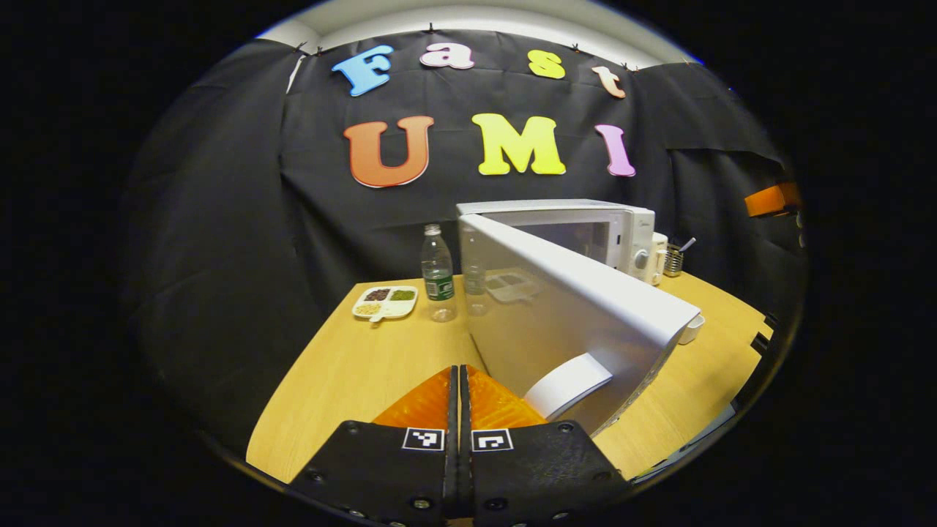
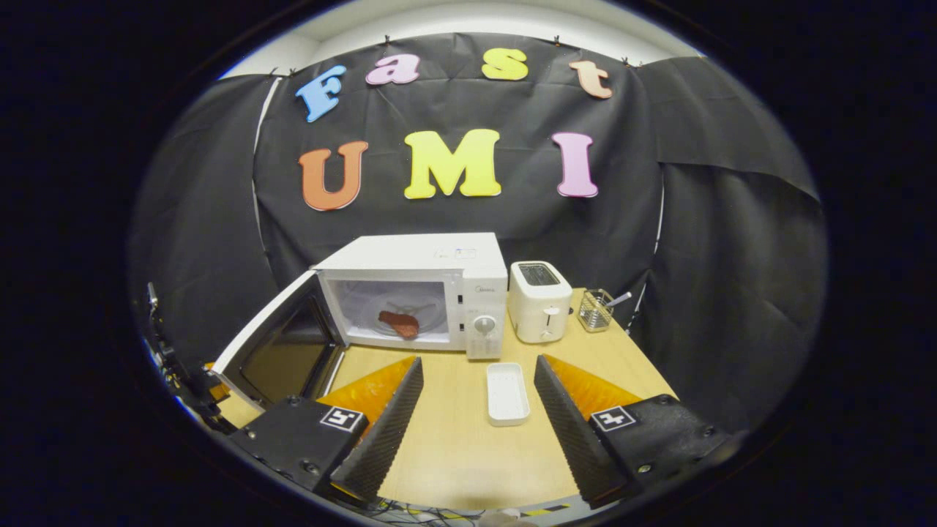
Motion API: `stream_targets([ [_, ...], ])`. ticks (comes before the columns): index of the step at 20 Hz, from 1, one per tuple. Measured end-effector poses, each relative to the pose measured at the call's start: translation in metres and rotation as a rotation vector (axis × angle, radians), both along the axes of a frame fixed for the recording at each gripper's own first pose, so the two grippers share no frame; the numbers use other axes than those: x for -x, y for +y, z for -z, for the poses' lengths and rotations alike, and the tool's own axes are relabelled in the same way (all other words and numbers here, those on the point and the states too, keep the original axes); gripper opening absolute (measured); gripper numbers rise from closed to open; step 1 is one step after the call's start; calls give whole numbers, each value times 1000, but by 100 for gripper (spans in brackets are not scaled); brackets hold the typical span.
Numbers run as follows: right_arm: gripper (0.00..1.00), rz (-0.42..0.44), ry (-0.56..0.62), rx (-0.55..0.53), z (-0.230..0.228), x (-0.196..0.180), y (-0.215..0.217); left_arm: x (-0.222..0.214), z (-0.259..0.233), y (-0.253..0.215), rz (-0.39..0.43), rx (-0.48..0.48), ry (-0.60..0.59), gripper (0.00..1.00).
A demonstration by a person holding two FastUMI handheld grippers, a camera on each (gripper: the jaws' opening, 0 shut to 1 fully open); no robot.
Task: Open the microwave oven with the left hand, put the food in, and close the microwave oven.
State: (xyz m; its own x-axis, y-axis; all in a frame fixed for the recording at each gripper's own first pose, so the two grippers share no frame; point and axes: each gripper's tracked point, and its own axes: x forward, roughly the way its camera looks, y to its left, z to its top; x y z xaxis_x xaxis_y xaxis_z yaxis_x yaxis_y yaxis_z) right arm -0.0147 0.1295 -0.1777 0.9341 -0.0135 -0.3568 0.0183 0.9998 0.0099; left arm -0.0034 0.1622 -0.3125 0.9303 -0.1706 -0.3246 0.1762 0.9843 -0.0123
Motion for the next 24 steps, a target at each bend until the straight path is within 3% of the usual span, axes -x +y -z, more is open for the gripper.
stream_targets([
  [14, 98, 83, -27, -20, -16, 1, -97, -51, -16, -178, 191, 66, -20, 0],
  [24, 98, 138, -25, 4, -20, -14, -152, -107, -12, -248, 265, 47, -34, 0],
])
